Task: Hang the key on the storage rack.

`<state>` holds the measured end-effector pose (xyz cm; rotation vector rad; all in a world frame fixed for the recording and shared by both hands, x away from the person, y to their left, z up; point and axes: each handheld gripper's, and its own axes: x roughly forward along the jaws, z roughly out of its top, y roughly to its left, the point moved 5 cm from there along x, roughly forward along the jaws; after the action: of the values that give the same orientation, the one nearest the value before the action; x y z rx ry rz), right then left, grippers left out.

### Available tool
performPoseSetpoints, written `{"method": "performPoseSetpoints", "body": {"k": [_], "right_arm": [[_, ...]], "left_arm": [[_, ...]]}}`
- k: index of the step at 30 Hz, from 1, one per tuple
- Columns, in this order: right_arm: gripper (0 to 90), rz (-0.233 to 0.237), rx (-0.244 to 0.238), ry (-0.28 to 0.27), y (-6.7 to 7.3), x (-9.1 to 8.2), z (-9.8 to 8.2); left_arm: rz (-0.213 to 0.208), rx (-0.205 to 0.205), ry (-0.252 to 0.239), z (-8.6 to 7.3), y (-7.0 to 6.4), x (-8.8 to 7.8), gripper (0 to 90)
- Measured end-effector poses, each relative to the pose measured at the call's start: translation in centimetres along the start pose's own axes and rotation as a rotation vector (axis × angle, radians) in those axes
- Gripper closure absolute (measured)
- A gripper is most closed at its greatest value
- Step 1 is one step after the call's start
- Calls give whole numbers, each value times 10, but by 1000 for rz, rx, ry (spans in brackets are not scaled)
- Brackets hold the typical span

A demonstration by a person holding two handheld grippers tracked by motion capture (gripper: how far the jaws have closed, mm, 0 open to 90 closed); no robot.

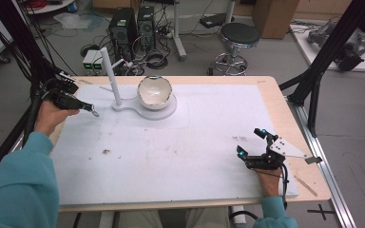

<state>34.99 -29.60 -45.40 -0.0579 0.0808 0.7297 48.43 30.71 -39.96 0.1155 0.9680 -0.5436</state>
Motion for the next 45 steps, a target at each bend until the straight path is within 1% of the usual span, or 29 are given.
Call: {"method": "performPoseSetpoints", "body": {"k": [1, 3, 6, 7, 8, 9, 11, 12, 14, 15, 16, 18, 21, 23, 27, 28, 29, 31, 32, 34, 37, 38, 39, 41, 42, 43, 44, 45], "right_arm": [[6, 0, 0, 0, 0, 0, 0], [6, -2, -4, 2, 0, 0, 0], [6, -1, -3, 1, 0, 0, 0], [6, -2, -3, 1, 0, 0, 0], [6, -2, -5, 1, 0, 0, 0], [6, -2, -4, 1, 0, 0, 0], [6, -1, -3, 1, 0, 0, 0], [6, -2, -3, 1, 0, 0, 0], [6, -1, -3, 1, 0, 0, 0], [6, -2, -4, 1, 0, 0, 0], [6, -2, -5, 1, 0, 0, 0], [6, -3, -5, 2, 0, 0, 0], [6, -2, -2, 1, 0, 0, 0], [6, -2, -4, 2, 0, 0, 0], [6, -2, -2, 1, 0, 0, 0], [6, -2, -1, 1, 0, 0, 0], [6, -2, -1, 1, 0, 0, 0], [6, -2, -2, 2, 0, 0, 0], [6, -2, -3, 2, 0, 0, 0], [6, -2, -1, 1, 0, 0, 0], [6, -1, 0, 0, 0, 0, 0], [6, -1, 0, 1, 0, 0, 0], [6, -1, 0, 0, 0, 0, 0], [6, -1, 0, 0, 0, 0, 0], [6, 0, 3, 1, 0, 0, 0], [6, 0, 2, 1, 0, 0, 0], [6, 0, 2, 1, 0, 0, 0], [6, 1, 2, 1, 0, 0, 0]], "left_arm": [[-5, 13, -10, 1, -3, -3, 887], [-30, 43, -37, 5, -8, -10, 887], [-56, 78, -58, 9, -14, -18, 887], [-75, 92, -66, 10, -16, -21, 887], [-80, 95, -79, 11, -18, -22, 887], [-86, 110, -82, 12, -20, -25, 887], [-104, 127, -99, 14, -23, -29, 887], [-115, 128, -109, 16, -25, -31, 887], [-117, 142, -121, 18, -27, -34, 887], [-128, 151, -123, 19, -28, -36, 887], [-129, 156, -136, 20, -29, -37, 886], [-153, 156, -157, 22, -30, -40, 886], [-167, 161, -174, 22, -31, -43, 886], [-171, 161, -191, 23, -31, -44, 886], [-187, 175, -230, 26, -32, -48, 886], [-192, 171, -241, 26, -32, -49, 886], [-201, 177, -242, 27, -32, -50, 886], [-190, 192, -227, 30, -33, -51, 886], [-193, 192, -231, 33, -35, -53, 886], [-199, 212, -240, 40, -38, -56, 886], [-203, 231, -245, 50, -43, -59, 886], [-198, 239, -244, 53, -44, -60, 886], [-211, 245, -252, 56, -45, -61, 886], [-214, 242, -252, 61, -48, -61, 886], [-209, 253, -246, 63, -49, -62, 886], [-206, 259, -250, 65, -50, -62, 886], [-220, 256, -250, 68, -51, -63, 886], [-218, 263, -250, 70, -52, -63, 886]]}}
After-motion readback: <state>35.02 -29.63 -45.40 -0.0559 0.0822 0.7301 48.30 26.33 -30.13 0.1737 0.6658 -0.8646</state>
